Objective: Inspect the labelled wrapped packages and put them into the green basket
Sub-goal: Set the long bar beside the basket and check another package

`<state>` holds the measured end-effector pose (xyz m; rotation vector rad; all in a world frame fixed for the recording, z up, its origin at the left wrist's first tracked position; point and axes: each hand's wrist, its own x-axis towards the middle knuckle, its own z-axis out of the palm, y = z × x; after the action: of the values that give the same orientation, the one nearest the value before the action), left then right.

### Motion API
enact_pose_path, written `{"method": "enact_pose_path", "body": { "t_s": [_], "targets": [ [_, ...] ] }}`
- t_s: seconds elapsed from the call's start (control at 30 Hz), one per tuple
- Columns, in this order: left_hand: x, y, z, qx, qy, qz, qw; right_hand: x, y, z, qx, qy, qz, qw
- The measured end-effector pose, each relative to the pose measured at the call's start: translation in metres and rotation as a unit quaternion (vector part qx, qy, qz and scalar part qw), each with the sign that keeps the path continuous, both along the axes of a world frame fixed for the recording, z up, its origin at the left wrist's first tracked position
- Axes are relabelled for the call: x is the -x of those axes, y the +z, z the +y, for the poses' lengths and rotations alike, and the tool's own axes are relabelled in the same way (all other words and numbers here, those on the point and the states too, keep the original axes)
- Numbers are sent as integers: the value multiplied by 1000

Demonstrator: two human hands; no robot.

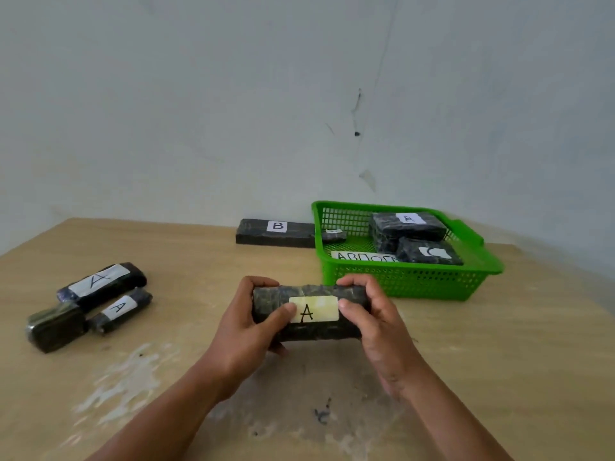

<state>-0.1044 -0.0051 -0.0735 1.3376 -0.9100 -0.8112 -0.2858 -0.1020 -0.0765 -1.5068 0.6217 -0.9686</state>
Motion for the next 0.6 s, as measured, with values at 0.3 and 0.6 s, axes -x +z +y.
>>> {"method": "enact_pose_path", "body": {
  "t_s": [0.3,0.6],
  "targets": [
    [-4,0,2,11,-2,43,999,-2,2,3,-17,-5,-24,1000],
    [-8,-3,1,8,-55,50,997,5,3,2,53,-23,36,998]
  ]
}}
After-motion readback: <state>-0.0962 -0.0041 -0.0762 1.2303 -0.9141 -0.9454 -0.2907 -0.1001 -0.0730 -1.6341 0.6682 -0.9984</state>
